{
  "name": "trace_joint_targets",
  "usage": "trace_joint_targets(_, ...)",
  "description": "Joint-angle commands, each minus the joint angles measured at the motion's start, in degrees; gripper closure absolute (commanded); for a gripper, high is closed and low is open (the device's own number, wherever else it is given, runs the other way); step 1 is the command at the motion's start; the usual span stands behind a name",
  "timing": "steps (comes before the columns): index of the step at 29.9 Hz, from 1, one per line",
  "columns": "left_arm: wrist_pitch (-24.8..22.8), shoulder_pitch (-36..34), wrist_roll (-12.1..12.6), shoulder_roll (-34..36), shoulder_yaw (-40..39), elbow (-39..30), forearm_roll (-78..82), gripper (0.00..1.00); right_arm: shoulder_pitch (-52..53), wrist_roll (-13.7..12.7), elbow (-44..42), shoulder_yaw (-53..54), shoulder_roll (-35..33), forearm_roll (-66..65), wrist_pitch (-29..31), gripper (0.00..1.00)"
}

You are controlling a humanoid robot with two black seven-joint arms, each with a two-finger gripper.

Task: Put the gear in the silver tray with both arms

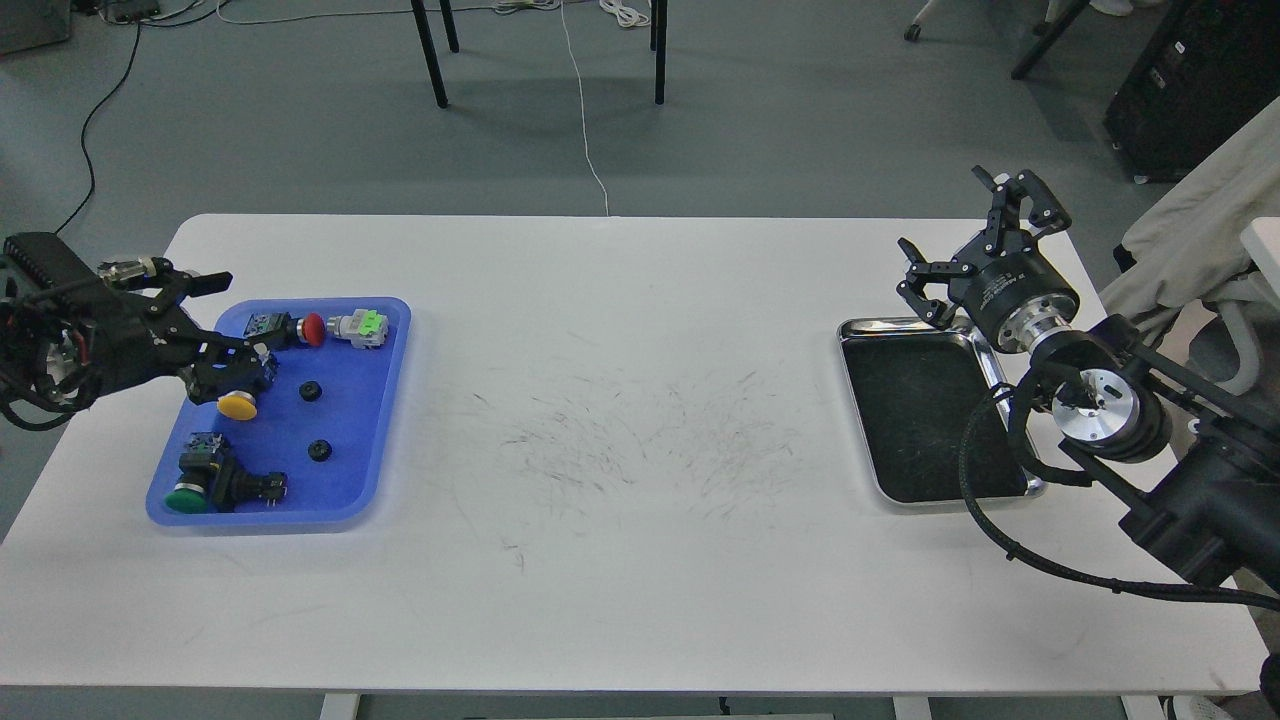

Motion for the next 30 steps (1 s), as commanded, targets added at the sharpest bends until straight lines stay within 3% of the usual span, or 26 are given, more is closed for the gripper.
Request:
trace_joint_targets(1,0.0,0.1,0.0,0.7,-0.5,-1.1,3.8,0.19,0.0,0.0,0.0,-0.5,0.1,0.0,0.0,0.01)
trace_joint_targets(7,0.0,0.2,0.0,1.5,1.0,-4.6,5.5,0.17,-0.1,0.0,-0.3,-0.7,0.0,0.0,0.1,0.01)
trace_joint_targets(11,0.0,0.6,0.0,1.5,1.2,-5.9,7.6,0.22,-0.1,0.1,-0.3,-0.8,0.1,0.0,0.1,0.01)
trace_joint_targets(16,0.0,1.8,0.0,1.1,1.4,-6.2,11.9,0.29,-0.3,0.1,-0.3,-0.8,0.0,0.0,0.1,0.01)
trace_joint_targets(30,0.0,3.8,0.0,-3.3,-0.7,-6.6,9.0,0.32,-0.6,0.1,-0.3,-0.8,0.0,0.0,0.1,0.01)
